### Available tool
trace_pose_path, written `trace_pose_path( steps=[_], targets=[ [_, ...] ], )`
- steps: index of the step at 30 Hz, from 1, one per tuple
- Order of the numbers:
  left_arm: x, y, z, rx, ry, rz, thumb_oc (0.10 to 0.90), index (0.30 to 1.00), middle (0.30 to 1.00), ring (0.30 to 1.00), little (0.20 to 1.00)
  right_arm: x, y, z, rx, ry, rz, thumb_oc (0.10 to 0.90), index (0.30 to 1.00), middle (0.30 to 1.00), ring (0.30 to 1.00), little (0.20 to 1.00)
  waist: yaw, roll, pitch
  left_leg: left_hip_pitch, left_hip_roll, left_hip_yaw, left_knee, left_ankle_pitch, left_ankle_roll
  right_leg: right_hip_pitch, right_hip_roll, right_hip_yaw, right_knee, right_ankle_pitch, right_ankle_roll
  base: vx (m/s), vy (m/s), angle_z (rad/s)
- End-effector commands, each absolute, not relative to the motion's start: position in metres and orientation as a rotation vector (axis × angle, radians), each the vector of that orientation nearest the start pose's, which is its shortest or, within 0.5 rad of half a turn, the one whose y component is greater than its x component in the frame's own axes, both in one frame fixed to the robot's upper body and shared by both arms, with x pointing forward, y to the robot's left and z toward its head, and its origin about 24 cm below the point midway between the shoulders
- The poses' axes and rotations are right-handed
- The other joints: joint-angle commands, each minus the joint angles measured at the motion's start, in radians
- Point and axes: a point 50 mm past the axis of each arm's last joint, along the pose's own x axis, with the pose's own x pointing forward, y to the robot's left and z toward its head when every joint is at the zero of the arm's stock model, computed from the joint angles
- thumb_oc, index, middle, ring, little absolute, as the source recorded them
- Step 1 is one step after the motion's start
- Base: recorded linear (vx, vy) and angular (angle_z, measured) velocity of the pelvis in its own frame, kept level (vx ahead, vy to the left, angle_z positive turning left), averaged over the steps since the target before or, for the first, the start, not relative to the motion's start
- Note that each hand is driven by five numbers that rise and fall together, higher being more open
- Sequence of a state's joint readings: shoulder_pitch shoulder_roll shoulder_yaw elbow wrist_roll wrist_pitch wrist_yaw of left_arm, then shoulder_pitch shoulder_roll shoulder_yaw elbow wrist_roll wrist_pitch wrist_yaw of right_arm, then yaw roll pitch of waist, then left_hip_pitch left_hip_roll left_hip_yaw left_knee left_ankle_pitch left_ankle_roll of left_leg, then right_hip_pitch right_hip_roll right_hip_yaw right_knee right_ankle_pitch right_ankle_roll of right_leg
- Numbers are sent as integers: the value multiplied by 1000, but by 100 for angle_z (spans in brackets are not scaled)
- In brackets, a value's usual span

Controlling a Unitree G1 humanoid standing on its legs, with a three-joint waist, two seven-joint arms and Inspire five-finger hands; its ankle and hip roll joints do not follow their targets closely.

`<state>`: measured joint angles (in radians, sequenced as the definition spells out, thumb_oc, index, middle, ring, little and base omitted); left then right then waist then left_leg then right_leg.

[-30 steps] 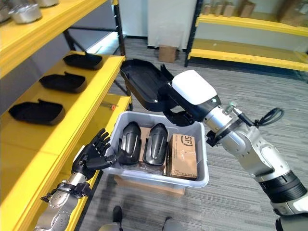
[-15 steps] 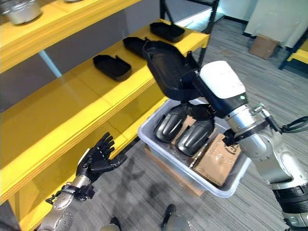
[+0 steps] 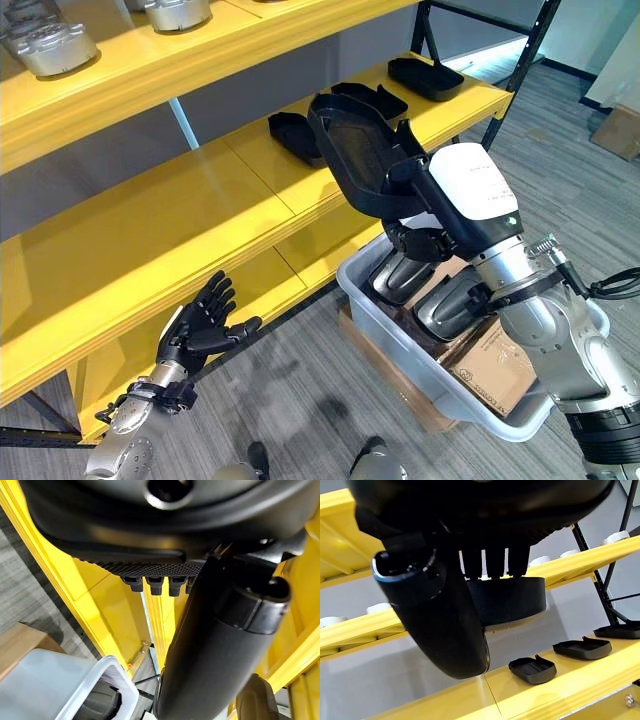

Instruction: Move parts from the plastic box to the shelf.

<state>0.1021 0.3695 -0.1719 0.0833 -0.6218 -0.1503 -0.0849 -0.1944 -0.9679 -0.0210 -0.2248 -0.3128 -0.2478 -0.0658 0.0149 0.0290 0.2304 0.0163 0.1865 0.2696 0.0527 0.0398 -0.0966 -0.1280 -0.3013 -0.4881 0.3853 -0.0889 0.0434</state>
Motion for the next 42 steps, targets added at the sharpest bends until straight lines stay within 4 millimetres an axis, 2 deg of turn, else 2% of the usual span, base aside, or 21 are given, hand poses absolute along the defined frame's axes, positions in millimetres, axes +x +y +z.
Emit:
trace_pose_path(
  steps=[1, 3, 7, 8, 10, 11, 12, 13, 14, 16, 17, 19, 20, 21, 22, 24, 27, 29, 31, 34, 42],
  targets=[
    [233, 196, 60, -232, -147, -159, 900, 1000, 1000, 1000, 1000, 247, -216, 274, -1165, -998, -49, 400, 300, 300, 300, 300, 15, -59, -106, -69, 17, -38, 63, -34, 3, 172, -12, 18, -161, 28, 77, 58, 115, 7],
    [233, 199, 62, -222, -158, -142, 900, 1000, 1000, 1000, 1000, 252, -211, 272, -1142, -996, -30, 400, 300, 300, 300, 300, 31, -72, -101, -75, -10, -40, 82, -67, 23, 178, -43, 12, -152, 55, 100, 82, 170, 15],
    [232, 202, 63, -216, -164, -127, 900, 1000, 1000, 1000, 1000, 256, -206, 271, -1129, -993, -13, 400, 300, 300, 300, 300, 41, -81, -97, -75, -35, -39, 93, -89, 42, 180, -71, 15, -146, 88, 121, 58, 145, 10],
    [231, 204, 65, -210, -174, -118, 900, 1000, 1000, 1000, 1000, 259, -203, 269, -1116, -989, -2, 400, 300, 300, 300, 300, 53, -85, -95, -79, -63, -44, 101, -112, 64, 181, -95, 16, -135, 118, 133, 73, 216, 12],
    [230, 206, 65, -195, -175, -108, 900, 1000, 1000, 1000, 1000, 262, -201, 264, -1100, -973, 5, 400, 300, 300, 300, 300, 58, -93, -95, -80, -102, -51, 104, -135, 92, 173, -133, 20, -80, 137, 146, 114, 315, 20],
    [231, 205, 65, -188, -171, -118, 900, 1000, 1000, 1000, 1000, 262, -204, 256, -1097, -936, 8, 400, 300, 300, 300, 300, 51, -98, -90, -72, -145, -76, 100, -153, 121, 152, -171, 65, 12, 223, 152, 97, 261, 31],
    [231, 205, 65, -187, -171, -119, 900, 1000, 1000, 1000, 1000, 262, -205, 256, -1098, -935, 7, 400, 300, 300, 300, 300, 52, -100, -90, -73, -151, -76, 100, -154, 125, 148, -178, 68, 18, 225, 157, 85, 250, 44],
    [234, 202, 67, -174, -176, -136, 900, 1000, 1000, 1000, 1000, 262, -208, 252, -1095, -913, 5, 400, 300, 300, 300, 300, 35, -100, -75, -76, -169, -102, 106, -155, 139, 113, -171, 128, 106, 272, 154, -49, 145, 62],
    [237, 200, 69, -167, -184, -153, 900, 1000, 1000, 1000, 1000, 261, -210, 251, -1091, -905, -8, 400, 300, 300, 300, 300, 25, -96, -59, -84, -172, -109, 109, -135, 151, 65, -158, 154, 162, 284, 131, -41, 138, 66],
    [240, 196, 73, -146, -198, -181, 900, 1000, 1000, 1000, 1000, 261, -212, 250, -1094, -898, -15, 400, 300, 300, 300, 300, 2, -82, -43, -78, -168, -148, 100, -131, 146, -9, -97, 256, 176, 257, 118, 8, 37, 89],
    [243, 194, 77, -148, -212, -190, 900, 1000, 1000, 1000, 1000, 261, -213, 250, -1098, -898, -20, 400, 300, 300, 300, 300, -9, -74, -34, -73, -166, -167, 94, -131, 140, -53, -80, 302, 125, 238, 107, 74, -26, 101],
    [246, 193, 80, -151, -230, -189, 900, 1000, 1000, 1000, 1000, 260, -216, 253, -1106, -900, -38, 400, 300, 300, 300, 300, -17, -75, -26, -75, -165, -188, 104, -132, 126, -57, -116, 313, 20, 294, 124, 73, -123, 61],
    [249, 191, 83, -153, -242, -194, 900, 1000, 1000, 1000, 1000, 259, -218, 254, -1108, -899, -49, 400, 300, 300, 300, 300, -28, -77, -17, -74, -160, -206, 110, -142, 112, -59, -114, 343, -61, 289, 130, 34, -132, 38],
    [249, 191, 83, -153, -243, -194, 900, 1000, 1000, 1000, 1000, 259, -218, 254, -1108, -900, -51, 400, 300, 300, 300, 300, -29, -76, -17, -77, -160, -208, 110, -138, 112, -57, -113, 340, -69, 296, 129, 62, -204, 52],
    [252, 189, 84, -156, -246, -204, 900, 1000, 1000, 1000, 1000, 256, -224, 255, -1119, -890, -71, 400, 300, 300, 300, 300, -42, -91, -8, -86, -159, -233, 128, -148, 89, -50, -122, 372, -167, 312, 145, 71, -182, 53],
    [254, 187, 84, -155, -245, -210, 900, 1000, 1000, 1000, 1000, 254, -228, 256, -1130, -889, -88, 400, 300, 300, 300, 300, -38, -105, -4, -108, -147, -252, 165, -161, 69, -27, -145, 349, -232, 346, 161, 67, -263, 55],
    [256, 186, 82, -162, -238, -210, 900, 1000, 1000, 1000, 1000, 248, -235, 254, -1137, -869, -96, 400, 300, 300, 300, 300, -41, -135, -26, -142, -145, -279, 178, -163, 50, 38, -120, 349, -289, 306, 168, 29, -252, 71],
    [254, 186, 80, -169, -230, -207, 900, 1000, 1000, 1000, 1000, 247, -235, 255, -1133, -872, -85, 400, 300, 300, 300, 300, -34, -140, -40, -145, -127, -287, 164, -148, 33, 52, -102, 330, -296, 291, 171, 52, -226, 72],
    [253, 186, 78, -185, -223, -204, 900, 1000, 1000, 1000, 1000, 247, -234, 258, -1126, -880, -74, 400, 300, 300, 300, 300, -30, -133, -48, -144, -98, -290, 144, -127, 12, 57, -85, 304, -292, 263, 165, 26, -206, 2],
    [249, 184, 73, -202, -202, -211, 900, 1000, 1000, 1000, 1000, 248, -228, 262, -1115, -907, -47, 400, 300, 300, 300, 300, -21, -121, -60, -125, -35, -293, 78, -85, -22, 67, -43, 270, -279, 177, 141, 31, -252, -9],
    [242, 182, 65, -223, -164, -226, 900, 1000, 1000, 1000, 1000, 257, -212, 277, -1108, -975, 4, 400, 300, 300, 300, 300, -1, -87, -67, -90, 23, -294, -3, -28, -46, 74, 14, 250, -247, 100, 106, 24, -142, -3]
  ],
)
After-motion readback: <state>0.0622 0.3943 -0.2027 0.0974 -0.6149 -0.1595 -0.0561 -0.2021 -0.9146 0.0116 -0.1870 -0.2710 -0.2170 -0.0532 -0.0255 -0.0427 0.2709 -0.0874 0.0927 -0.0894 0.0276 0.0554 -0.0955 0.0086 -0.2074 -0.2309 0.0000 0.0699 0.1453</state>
